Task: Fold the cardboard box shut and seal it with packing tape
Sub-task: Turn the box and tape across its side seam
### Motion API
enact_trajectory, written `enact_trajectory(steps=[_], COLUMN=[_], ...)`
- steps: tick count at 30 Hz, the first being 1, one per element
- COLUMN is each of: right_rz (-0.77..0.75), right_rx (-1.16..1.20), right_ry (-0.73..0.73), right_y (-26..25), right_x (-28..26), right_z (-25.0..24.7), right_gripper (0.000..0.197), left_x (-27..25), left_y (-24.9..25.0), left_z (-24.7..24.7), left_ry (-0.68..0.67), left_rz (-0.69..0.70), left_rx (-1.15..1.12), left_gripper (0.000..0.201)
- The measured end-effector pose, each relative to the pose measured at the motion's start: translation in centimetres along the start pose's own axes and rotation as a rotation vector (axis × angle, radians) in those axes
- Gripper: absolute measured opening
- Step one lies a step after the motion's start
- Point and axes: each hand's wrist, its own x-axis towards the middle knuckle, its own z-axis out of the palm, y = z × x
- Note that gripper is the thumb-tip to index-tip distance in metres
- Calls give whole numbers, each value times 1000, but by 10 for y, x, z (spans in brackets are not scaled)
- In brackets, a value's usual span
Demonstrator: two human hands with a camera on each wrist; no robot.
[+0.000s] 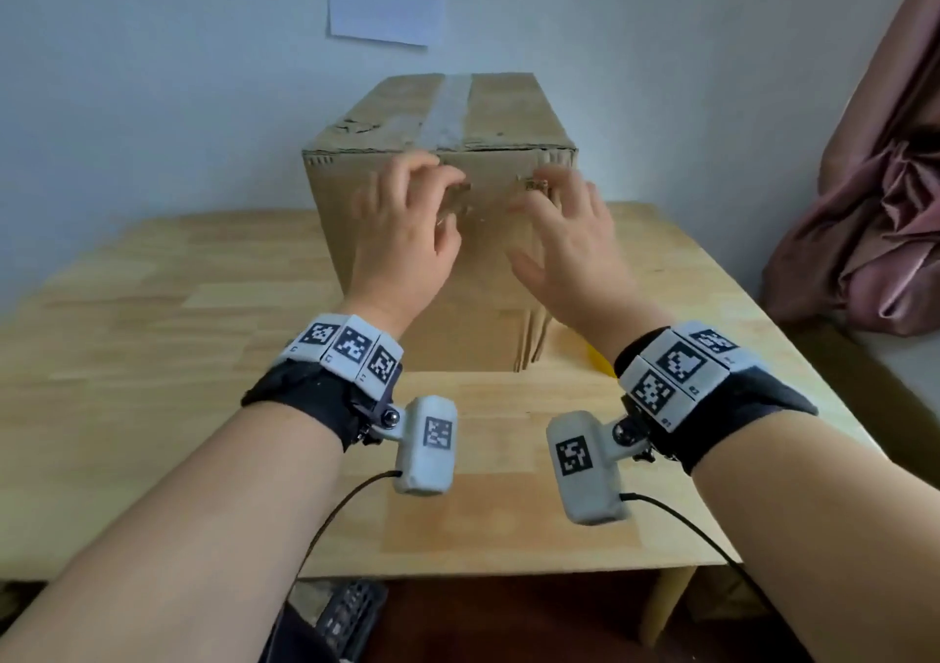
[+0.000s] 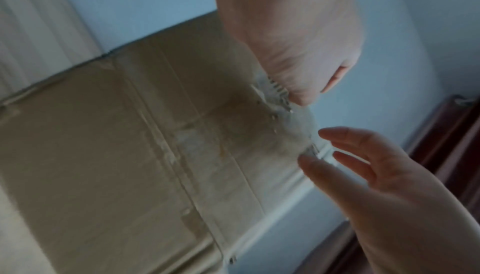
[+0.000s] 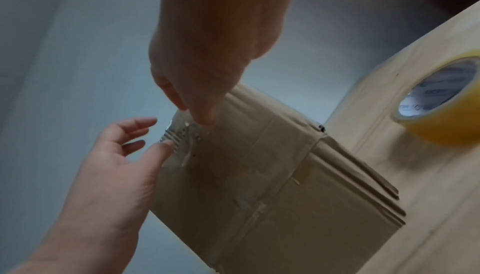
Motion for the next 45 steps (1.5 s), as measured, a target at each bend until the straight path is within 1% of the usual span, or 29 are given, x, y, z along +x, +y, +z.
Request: enact_trajectory(steps=[2, 3, 5, 7, 9, 12, 13, 16, 18, 22, 25, 28, 30, 33, 34, 35, 38, 39, 40, 41, 42, 43, 44, 45], right_rz=[-83, -112, -146, -164, -160, -141, -151, -195, -196, -196, -212, -221, -237, -248, -239, -216, -64, 2, 68, 127, 169, 189, 193, 192], right_rx=[-79, -103, -129, -145, -170, -181, -178, -164, -149, -126, -144, -166, -183, -230, -230, -219, -146, -132, -121, -114, -108, -100, -84, -68], right_ry=[-53, -56, -46, -8, 50, 156, 186, 245, 266, 292, 300, 324, 323, 293, 288, 294, 363, 361, 324, 255, 177, 116, 86, 87], right_y=[-3, -3, -3, -4, -6, -11, -12, -9, -7, -6, -4, 0, 3, 10, 13, 15, 13, 9, 5, 1, 0, 0, 0, 0], right_x=[5, 7, 12, 17, 22, 30, 31, 32, 32, 32, 31, 30, 27, 16, 13, 12, 21, 27, 31, 35, 38, 39, 39, 40], right_z=[14, 21, 32, 42, 49, 54, 56, 62, 63, 64, 65, 65, 67, 72, 72, 71, 59, 54, 50, 47, 46, 46, 46, 46], right_gripper=[39, 41, 39, 33, 26, 10, 7, 13, 15, 13, 17, 17, 15, 6, 4, 7, 30, 35, 39, 44, 47, 51, 52, 53], left_x=[-2, -4, -11, -17, -19, -16, -15, -15, -16, -15, -14, -13, -13, -18, -20, -20, -1, 11, 21, 29, 33, 32, 30, 26], left_y=[-17, -25, -40, -49, -55, -58, -58, -59, -59, -54, -54, -54, -52, -50, -49, -48, -41, -37, -34, -32, -31, -32, -34, -36], left_z=[-2, -2, 0, 4, 9, 13, 14, 14, 16, 18, 18, 18, 20, 20, 19, 18, 13, 12, 12, 12, 15, 19, 23, 26], left_ry=[-53, -90, -158, -193, -178, -94, -73, -45, -30, 20, 55, 36, 14, -82, -101, -98, 3, 6, -38, -108, -166, -193, -194, -180], left_rz=[-38, -39, -1, 45, 65, 82, 81, 72, 80, 116, 124, 143, 132, 126, 125, 115, 61, 34, -9, -71, -131, -171, -185, -178], left_rx=[36, 43, 56, 64, 61, 87, 94, 107, 112, 136, 147, 188, 227, 249, 227, 194, 167, 197, 239, 271, 288, 293, 304, 319], left_gripper=[43, 46, 46, 41, 33, 23, 19, 8, 5, 4, 8, 8, 7, 7, 10, 11, 15, 21, 33, 43, 49, 52, 54, 55])
